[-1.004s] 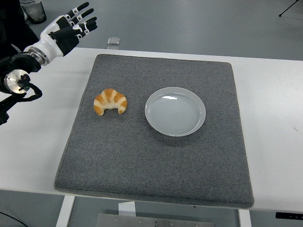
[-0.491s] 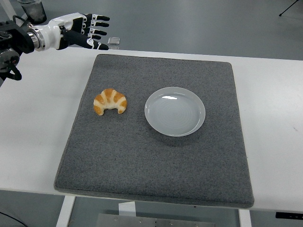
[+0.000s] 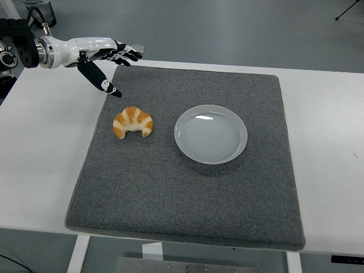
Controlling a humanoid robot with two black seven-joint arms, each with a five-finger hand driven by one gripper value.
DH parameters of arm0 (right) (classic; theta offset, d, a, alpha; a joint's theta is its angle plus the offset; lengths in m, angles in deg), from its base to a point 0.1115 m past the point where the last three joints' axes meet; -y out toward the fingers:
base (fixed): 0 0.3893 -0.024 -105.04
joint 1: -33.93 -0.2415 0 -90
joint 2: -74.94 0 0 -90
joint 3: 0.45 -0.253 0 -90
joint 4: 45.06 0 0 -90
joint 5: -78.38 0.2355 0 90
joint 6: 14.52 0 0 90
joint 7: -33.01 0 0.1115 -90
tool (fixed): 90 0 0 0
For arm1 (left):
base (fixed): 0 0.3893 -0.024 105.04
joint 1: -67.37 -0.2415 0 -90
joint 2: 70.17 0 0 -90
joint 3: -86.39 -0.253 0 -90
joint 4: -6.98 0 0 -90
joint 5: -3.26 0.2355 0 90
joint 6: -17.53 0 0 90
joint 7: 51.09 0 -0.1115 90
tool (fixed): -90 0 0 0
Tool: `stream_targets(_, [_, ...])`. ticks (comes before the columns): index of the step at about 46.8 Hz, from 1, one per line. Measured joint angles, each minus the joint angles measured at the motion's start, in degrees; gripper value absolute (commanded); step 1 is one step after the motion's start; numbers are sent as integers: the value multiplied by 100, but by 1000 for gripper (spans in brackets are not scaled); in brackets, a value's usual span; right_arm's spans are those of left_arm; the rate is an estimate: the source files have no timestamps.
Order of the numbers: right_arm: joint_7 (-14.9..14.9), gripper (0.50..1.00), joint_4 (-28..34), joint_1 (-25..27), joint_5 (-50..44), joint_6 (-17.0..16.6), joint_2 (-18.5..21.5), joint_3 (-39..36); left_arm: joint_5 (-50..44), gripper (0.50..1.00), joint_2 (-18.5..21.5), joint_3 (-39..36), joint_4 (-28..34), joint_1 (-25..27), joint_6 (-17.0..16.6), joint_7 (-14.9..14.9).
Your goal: Place the bread on the plate
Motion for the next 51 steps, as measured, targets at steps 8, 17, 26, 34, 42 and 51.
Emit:
stream_targets(8, [-2, 952, 0, 8, -2, 0, 0, 0, 450, 941, 88, 19, 12, -68, -9, 28])
stream_targets(17, [1, 952, 1, 9, -3, 0, 0, 0, 454, 941, 29, 188, 5, -590, -413, 92])
stream_targets(26, [2, 954, 2, 8, -4, 0, 0, 0, 546, 941, -279, 189, -21, -1142, -1173, 247])
stream_targets(34, [2, 952, 2, 8, -6, 0, 0, 0, 552, 941, -491, 180, -40, -1436, -1614, 359])
stream_targets(42, [2, 952, 8, 10, -9, 12, 0, 0, 552, 941, -622, 178, -77, -1620, -1802, 431])
stream_targets(51, [2, 952, 9, 17, -9, 33, 0, 0, 552, 941, -926, 177, -307, -1906, -2208, 551])
